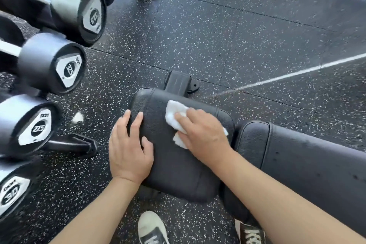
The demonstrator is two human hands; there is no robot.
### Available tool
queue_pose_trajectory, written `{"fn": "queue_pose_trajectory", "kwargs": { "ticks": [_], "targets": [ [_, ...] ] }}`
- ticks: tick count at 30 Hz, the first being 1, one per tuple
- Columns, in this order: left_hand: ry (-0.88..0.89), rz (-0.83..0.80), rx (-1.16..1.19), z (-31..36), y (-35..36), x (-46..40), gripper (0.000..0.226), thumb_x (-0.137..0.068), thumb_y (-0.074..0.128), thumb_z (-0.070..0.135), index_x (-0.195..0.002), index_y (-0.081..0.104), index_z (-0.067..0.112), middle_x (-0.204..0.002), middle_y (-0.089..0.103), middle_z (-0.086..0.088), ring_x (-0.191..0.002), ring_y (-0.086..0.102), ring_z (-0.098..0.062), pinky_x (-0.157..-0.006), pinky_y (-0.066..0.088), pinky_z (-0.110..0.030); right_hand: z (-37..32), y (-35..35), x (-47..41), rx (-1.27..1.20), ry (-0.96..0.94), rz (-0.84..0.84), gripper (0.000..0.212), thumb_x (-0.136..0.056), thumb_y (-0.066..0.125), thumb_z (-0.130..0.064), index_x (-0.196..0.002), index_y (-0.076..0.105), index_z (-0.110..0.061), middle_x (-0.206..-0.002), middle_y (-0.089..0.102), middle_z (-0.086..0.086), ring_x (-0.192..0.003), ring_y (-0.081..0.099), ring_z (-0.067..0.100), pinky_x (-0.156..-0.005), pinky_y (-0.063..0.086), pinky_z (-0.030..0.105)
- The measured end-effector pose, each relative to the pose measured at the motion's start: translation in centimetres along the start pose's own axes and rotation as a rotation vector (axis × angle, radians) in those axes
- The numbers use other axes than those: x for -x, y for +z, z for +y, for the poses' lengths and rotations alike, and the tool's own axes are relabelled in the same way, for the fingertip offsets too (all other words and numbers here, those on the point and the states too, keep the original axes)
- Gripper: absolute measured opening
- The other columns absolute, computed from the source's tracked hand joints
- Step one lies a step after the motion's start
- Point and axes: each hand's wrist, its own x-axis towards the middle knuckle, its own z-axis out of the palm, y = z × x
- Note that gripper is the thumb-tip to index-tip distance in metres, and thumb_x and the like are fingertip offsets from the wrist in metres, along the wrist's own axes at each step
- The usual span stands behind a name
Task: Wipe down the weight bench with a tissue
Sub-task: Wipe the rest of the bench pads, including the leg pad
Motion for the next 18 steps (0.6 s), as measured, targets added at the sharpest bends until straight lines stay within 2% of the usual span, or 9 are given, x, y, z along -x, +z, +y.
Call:
{"fn": "queue_pose_trajectory", "kwargs": {
  "ticks": [4, 7, 11, 15, 18],
  "targets": [
    [0.015, 0.018, -0.017, -0.5, 0.4, 0.0, 0.066, -0.088, 0.044, 0.027, -0.153, 0.046, 0.015, -0.160, 0.036, -0.015, -0.142, 0.040, -0.041, -0.114, 0.037, -0.058, 6.2, -1.8, 3.3, -0.013, 0.250, 0.060, 0.018, -0.093, 0.058, -0.029, -0.102, 0.064, -0.014, -0.085, 0.050, 0.004, -0.073, 0.051, 0.027, -0.060, 0.047, 0.041],
    [0.024, 0.032, -0.021, -0.6, 0.7, 0.0, 0.066, -0.088, 0.045, 0.027, -0.153, 0.045, 0.015, -0.161, 0.035, -0.014, -0.141, 0.040, -0.041, -0.116, 0.036, -0.057, 6.0, -1.3, 3.1, 0.000, 0.373, 0.107, 0.017, -0.096, 0.054, -0.030, -0.095, 0.061, -0.015, -0.082, 0.045, 0.002, -0.069, 0.047, 0.024, -0.056, 0.041, 0.039],
    [0.023, 0.040, -0.017, -0.8, 1.0, 0.0, 0.067, -0.087, 0.045, 0.027, -0.153, 0.044, 0.017, -0.161, 0.035, -0.012, -0.140, 0.042, -0.040, -0.114, 0.037, -0.056, 4.3, 0.1, 0.4, 0.026, 0.487, 0.151, 0.019, -0.096, 0.056, -0.029, -0.085, 0.060, -0.014, -0.080, 0.048, 0.003, -0.068, 0.048, 0.025, -0.055, 0.037, 0.037],
    [0.022, 0.047, -0.012, -0.9, 1.2, 0.0, 0.068, -0.087, 0.045, 0.028, -0.154, 0.043, 0.019, -0.161, 0.034, -0.011, -0.138, 0.043, -0.040, -0.113, 0.038, -0.056, 4.0, 0.4, -0.5, 0.040, 0.508, 0.151, 0.019, -0.094, 0.059, -0.030, -0.082, 0.059, -0.015, -0.080, 0.049, 0.002, -0.068, 0.048, 0.025, -0.057, 0.032, 0.035],
    [0.025, 0.054, -0.005, -0.8, 1.2, -0.1, 0.068, -0.087, 0.044, 0.027, -0.154, 0.043, 0.020, -0.161, 0.035, -0.011, -0.138, 0.042, -0.039, -0.112, 0.039, -0.056, 3.2, 0.1, -0.2, 0.032, 0.450, 0.188, 0.017, -0.093, 0.058, -0.026, -0.080, 0.059, -0.015, -0.078, 0.048, 0.003, -0.066, 0.046, 0.026, -0.056, 0.035, 0.037]
  ]
}}
